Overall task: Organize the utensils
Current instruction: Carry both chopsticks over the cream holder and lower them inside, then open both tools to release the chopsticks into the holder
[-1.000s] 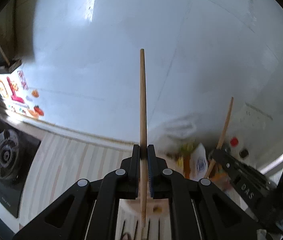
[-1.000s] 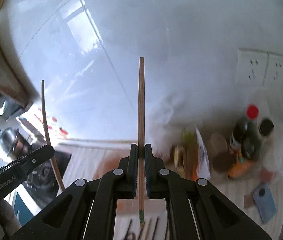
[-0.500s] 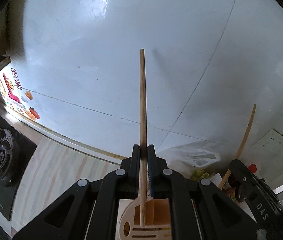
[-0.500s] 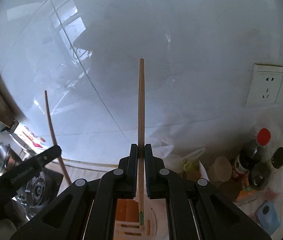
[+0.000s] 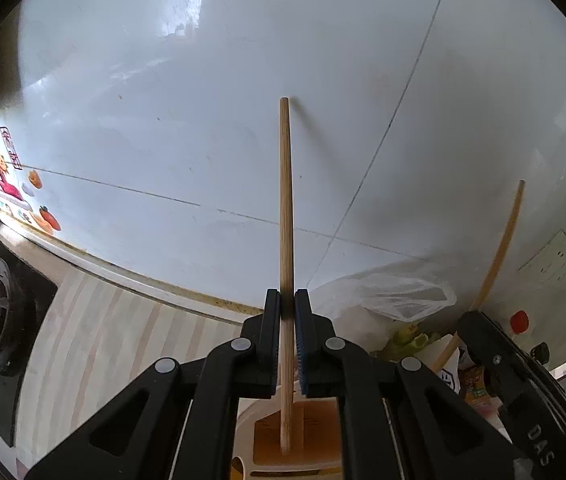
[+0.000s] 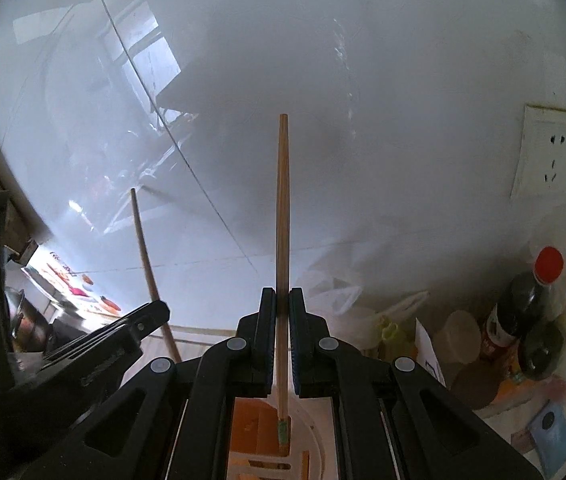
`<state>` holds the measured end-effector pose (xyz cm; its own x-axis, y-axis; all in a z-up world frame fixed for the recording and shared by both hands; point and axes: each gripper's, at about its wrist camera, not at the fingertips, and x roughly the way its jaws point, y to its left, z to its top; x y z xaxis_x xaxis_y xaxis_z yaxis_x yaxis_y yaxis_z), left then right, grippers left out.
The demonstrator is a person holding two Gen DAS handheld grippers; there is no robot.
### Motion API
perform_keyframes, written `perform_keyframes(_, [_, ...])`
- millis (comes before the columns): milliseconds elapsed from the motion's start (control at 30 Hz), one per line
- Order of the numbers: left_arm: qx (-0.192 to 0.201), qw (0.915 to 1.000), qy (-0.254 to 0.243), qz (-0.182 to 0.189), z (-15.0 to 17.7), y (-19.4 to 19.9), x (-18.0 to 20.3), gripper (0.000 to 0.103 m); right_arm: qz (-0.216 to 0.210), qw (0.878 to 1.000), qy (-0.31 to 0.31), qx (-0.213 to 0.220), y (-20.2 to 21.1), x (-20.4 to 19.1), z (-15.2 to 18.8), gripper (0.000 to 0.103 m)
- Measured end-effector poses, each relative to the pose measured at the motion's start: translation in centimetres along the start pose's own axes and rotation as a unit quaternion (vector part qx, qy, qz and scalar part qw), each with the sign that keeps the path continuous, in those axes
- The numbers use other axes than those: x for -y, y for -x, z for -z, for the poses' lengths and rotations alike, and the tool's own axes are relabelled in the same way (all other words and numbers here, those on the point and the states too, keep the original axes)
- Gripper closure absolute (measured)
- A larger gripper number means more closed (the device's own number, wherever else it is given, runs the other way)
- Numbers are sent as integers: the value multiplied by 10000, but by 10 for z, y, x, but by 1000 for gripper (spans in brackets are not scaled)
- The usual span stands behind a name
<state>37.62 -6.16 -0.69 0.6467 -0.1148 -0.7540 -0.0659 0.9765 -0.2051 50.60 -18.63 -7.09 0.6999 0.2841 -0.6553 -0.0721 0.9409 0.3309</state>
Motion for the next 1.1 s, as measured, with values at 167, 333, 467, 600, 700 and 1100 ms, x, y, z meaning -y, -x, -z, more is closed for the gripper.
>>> perform_keyframes(167, [-98,9999,-55,26,6,-7,-1,99,-29,10000,59,-41,0,-2,8,96])
perform_keyframes(333, [-285,9993,-168,151,16,-7,0,99,-31,9998,111,-132,0,0,13,96])
perform_keyframes(467, [-567,9977,-235,299,22,7,3,97,-176,9987,174,-437,-4,0,18,96])
perform_keyframes(600, [-575,9971,-438,254,27,31,3,74,-258,9959,181,-847,-4,2,22,80])
perform_keyframes(700, [-328,9987,-382,125,31,56,-4,26,-250,9966,67,-783,11,10,25,50])
perform_keyframes(1100, [-58,9993,-171,-337,104,106,-25,0,78,9997,-203,-110,102,43,68,4])
